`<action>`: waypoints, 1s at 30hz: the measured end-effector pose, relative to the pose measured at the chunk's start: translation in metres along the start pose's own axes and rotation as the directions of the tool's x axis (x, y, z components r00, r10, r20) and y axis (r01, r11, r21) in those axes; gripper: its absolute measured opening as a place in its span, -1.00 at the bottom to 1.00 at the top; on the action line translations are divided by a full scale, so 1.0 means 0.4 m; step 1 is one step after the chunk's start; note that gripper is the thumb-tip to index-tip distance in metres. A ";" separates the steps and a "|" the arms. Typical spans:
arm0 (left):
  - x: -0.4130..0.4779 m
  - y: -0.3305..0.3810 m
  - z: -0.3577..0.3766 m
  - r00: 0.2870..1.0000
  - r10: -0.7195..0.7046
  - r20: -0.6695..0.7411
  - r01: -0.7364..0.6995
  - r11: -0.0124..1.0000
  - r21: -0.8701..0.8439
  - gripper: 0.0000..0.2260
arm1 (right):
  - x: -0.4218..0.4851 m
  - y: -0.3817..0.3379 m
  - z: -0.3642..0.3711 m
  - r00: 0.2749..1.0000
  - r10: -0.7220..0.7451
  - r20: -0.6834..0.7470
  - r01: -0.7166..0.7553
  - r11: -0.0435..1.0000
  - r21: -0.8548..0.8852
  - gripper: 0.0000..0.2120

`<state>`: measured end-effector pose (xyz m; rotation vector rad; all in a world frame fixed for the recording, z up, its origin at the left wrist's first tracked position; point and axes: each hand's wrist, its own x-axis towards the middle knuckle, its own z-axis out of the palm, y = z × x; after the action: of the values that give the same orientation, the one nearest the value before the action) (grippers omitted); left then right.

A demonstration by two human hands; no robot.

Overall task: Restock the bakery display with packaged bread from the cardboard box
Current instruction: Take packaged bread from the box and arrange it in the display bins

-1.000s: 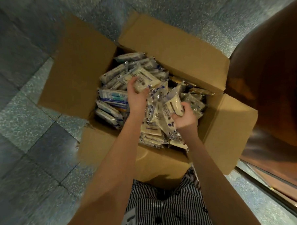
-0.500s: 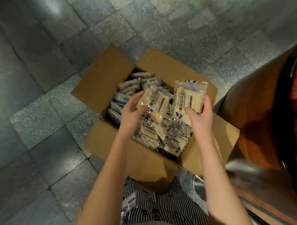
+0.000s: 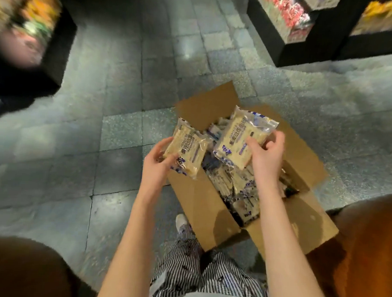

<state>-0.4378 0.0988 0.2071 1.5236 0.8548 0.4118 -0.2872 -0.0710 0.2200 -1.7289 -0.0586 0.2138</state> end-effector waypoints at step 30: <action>-1.484 -0.400 -1.180 0.045 -0.219 -0.975 -0.128 0.966 -0.223 -0.69 | -1.667 -0.047 0.758 0.177 -0.136 0.975 0.112 0.987 0.117 -0.73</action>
<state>-1.2034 -0.0085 0.2621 0.6941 1.8652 1.6456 -0.9931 0.1205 0.2648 -1.2484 -1.1882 1.2211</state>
